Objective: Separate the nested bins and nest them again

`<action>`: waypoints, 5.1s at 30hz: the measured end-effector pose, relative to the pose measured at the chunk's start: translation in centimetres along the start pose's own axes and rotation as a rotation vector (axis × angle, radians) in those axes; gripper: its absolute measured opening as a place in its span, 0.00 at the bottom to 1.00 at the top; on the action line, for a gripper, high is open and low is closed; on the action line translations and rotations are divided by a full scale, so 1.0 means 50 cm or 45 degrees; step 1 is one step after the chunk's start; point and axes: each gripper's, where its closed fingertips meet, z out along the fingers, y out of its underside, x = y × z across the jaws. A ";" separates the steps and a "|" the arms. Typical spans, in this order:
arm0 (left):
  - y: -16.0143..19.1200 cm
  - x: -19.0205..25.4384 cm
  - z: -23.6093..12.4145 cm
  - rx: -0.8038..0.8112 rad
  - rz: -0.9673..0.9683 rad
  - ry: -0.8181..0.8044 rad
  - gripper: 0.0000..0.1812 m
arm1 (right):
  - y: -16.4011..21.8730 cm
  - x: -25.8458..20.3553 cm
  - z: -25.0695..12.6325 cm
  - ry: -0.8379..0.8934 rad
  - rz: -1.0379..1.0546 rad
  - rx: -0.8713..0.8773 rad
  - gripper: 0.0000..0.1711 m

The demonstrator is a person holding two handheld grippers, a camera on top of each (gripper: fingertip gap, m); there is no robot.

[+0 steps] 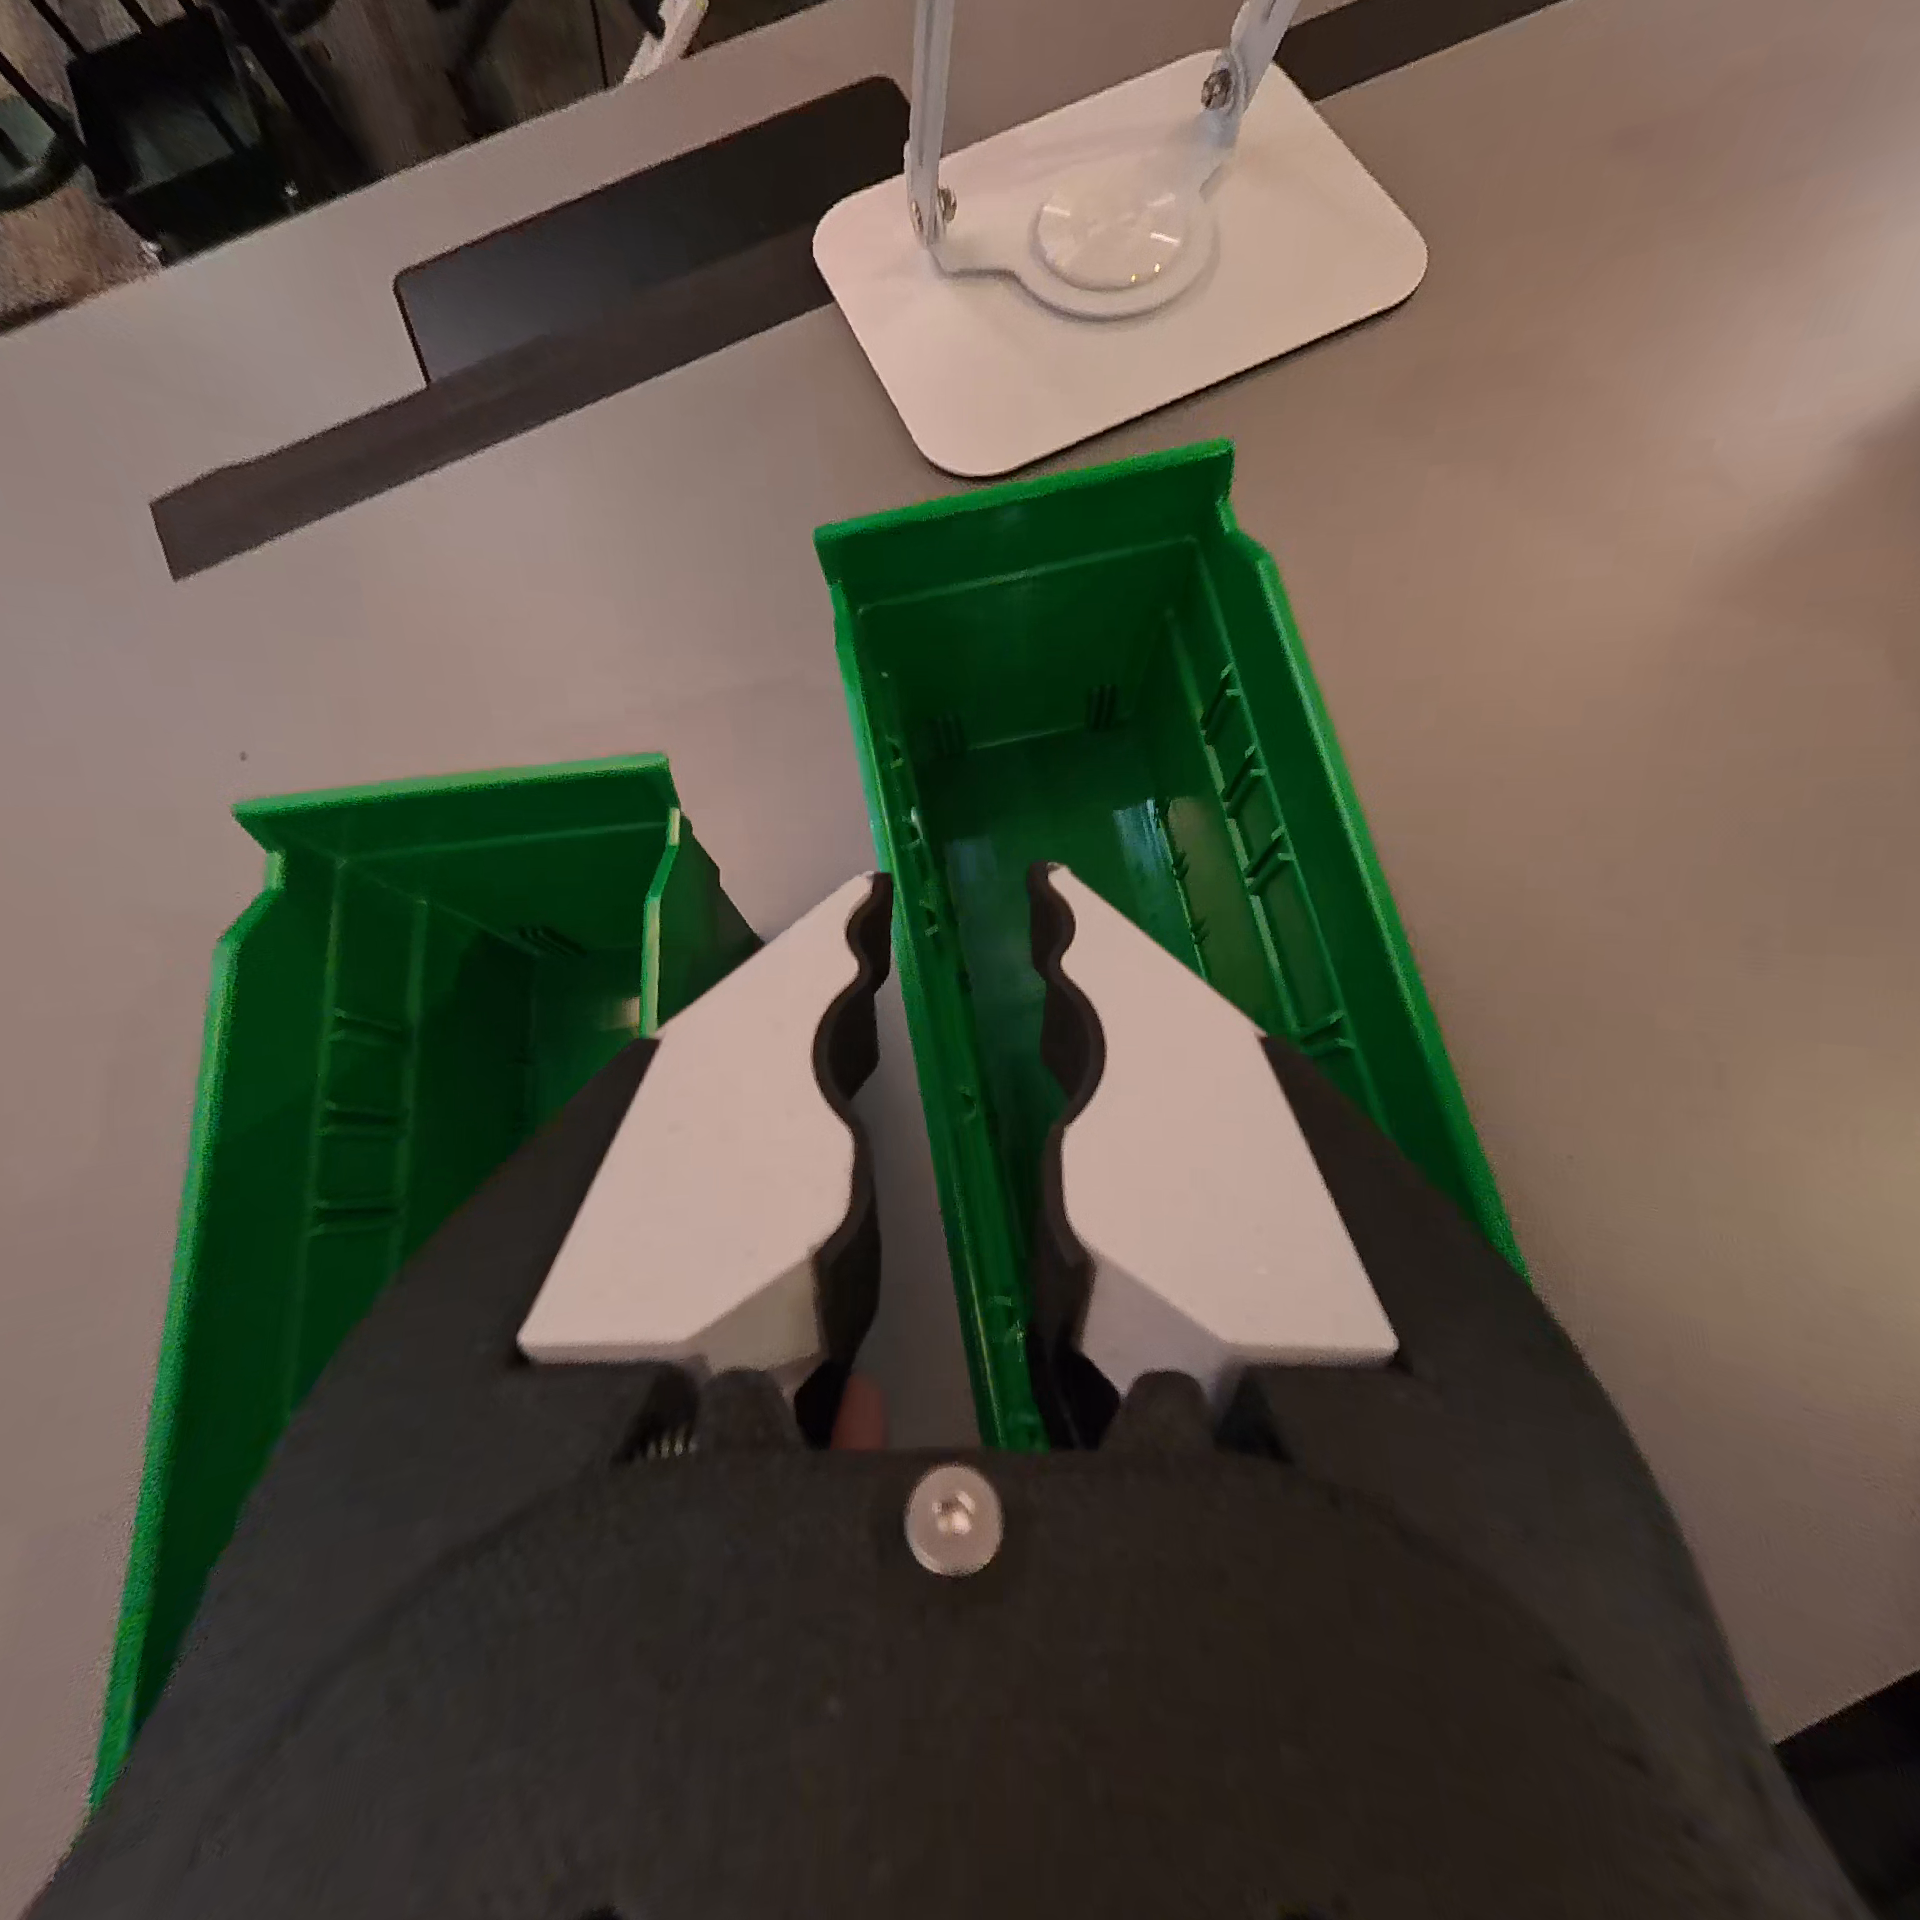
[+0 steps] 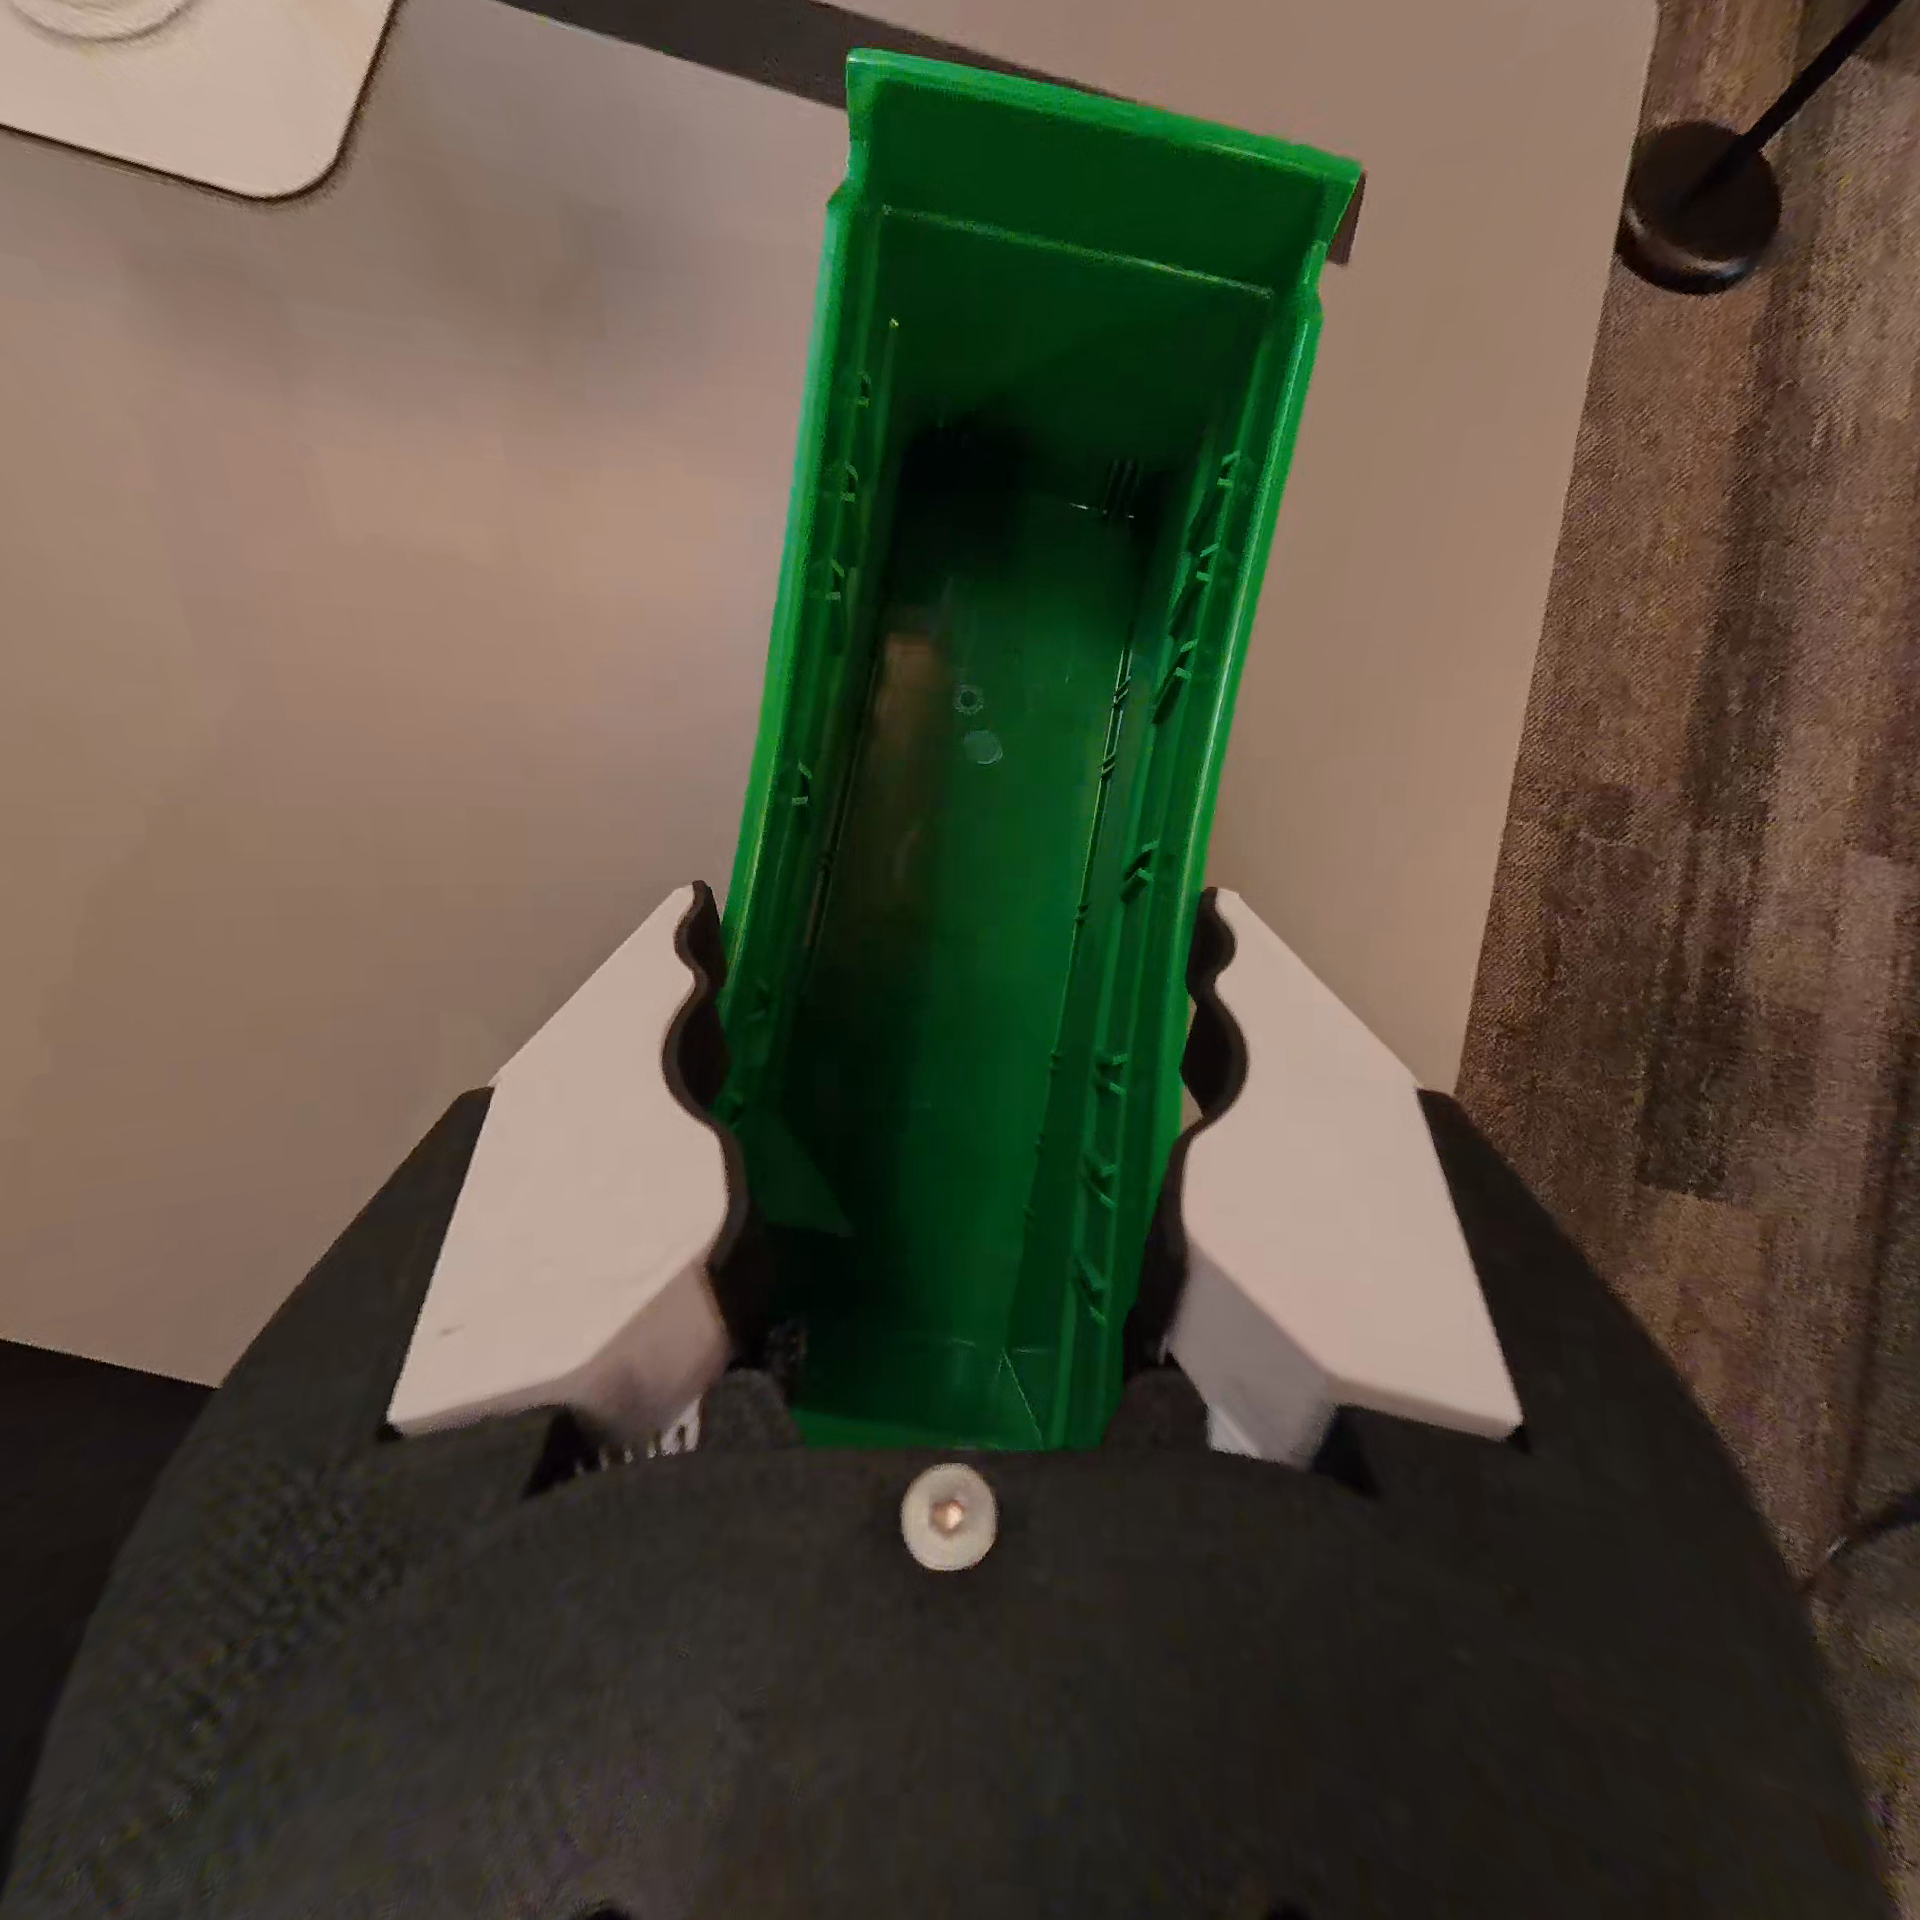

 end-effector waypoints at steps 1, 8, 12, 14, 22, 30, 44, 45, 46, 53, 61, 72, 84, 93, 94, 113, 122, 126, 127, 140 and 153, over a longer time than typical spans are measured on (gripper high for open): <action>-0.006 0.002 -0.004 0.007 0.011 -0.004 0.14 | -0.006 0.001 -0.009 0.009 -0.007 0.009 0.52; -0.027 0.011 -0.020 0.032 0.026 0.018 0.16 | -0.089 -0.031 -0.107 0.013 -0.037 0.175 0.52; -0.040 0.004 -0.035 0.067 0.020 0.013 0.16 | -0.137 -0.107 -0.151 -0.067 -0.093 0.230 0.53; -0.049 0.002 -0.046 0.088 0.020 0.014 0.16 | -0.154 -0.166 -0.153 -0.143 -0.115 0.245 0.53; -0.065 0.000 -0.083 0.133 0.025 0.043 0.15 | -0.127 -0.425 0.007 -0.364 -0.160 0.154 0.53; -0.059 -0.034 -0.102 0.150 -0.027 0.045 0.15 | -0.049 -0.573 0.163 -0.335 -0.124 0.026 0.55; -0.014 -0.121 -0.128 0.053 -0.002 -0.073 0.21 | -0.091 -0.619 0.123 -0.277 -0.165 0.149 0.69; -0.006 -0.136 -0.134 0.040 0.002 -0.095 0.22 | -0.097 -0.604 0.107 -0.260 -0.189 0.163 0.69; 0.003 -0.148 -0.140 0.025 -0.006 -0.099 0.24 | -0.103 -0.590 0.089 -0.253 -0.200 0.181 0.68; 0.012 -0.051 -0.172 -0.052 -0.006 0.196 0.45 | -0.117 -0.547 0.010 -0.268 -0.261 0.271 0.62; 0.097 0.100 -0.021 -0.460 0.189 0.157 0.75 | -0.101 -0.564 0.012 -0.328 -0.279 0.293 0.59; 0.101 0.091 0.012 -0.419 0.129 0.128 0.59 | -0.102 -0.549 0.015 -0.380 -0.246 0.313 0.53; -0.053 0.047 -0.135 -0.116 0.204 0.091 0.57 | -0.090 -0.542 0.023 -0.411 -0.236 0.296 0.50; -0.020 -0.136 -0.303 -0.230 0.315 0.030 0.58 | -0.085 -0.550 0.025 -0.446 -0.252 0.286 0.48; 0.005 -0.157 -0.295 -0.266 0.288 0.029 0.58 | -0.084 -0.552 0.026 -0.451 -0.256 0.283 0.48; 0.166 -0.200 -0.113 -0.336 0.051 0.068 0.65 | -0.068 -0.558 0.049 -0.465 -0.261 0.241 0.47; 0.104 -0.227 -0.141 -0.175 -0.081 -0.103 0.83 | 0.034 -0.552 0.130 -0.454 -0.320 -0.043 0.55; 0.012 -0.153 -0.200 -0.052 0.090 -0.178 0.78 | 0.079 -0.605 0.153 -0.623 -0.345 -0.140 0.47; -0.011 -0.118 -0.208 -0.024 0.118 -0.173 0.75 | 0.083 -0.616 0.156 -0.639 -0.350 -0.147 0.48; -0.092 0.340 -0.004 -0.124 0.152 0.526 0.80 | 0.105 -0.914 0.097 -1.117 -0.487 -0.081 0.52; -0.014 0.408 0.130 -0.359 0.285 0.495 0.63 | 0.110 -0.803 0.110 -1.125 -0.388 -0.127 0.49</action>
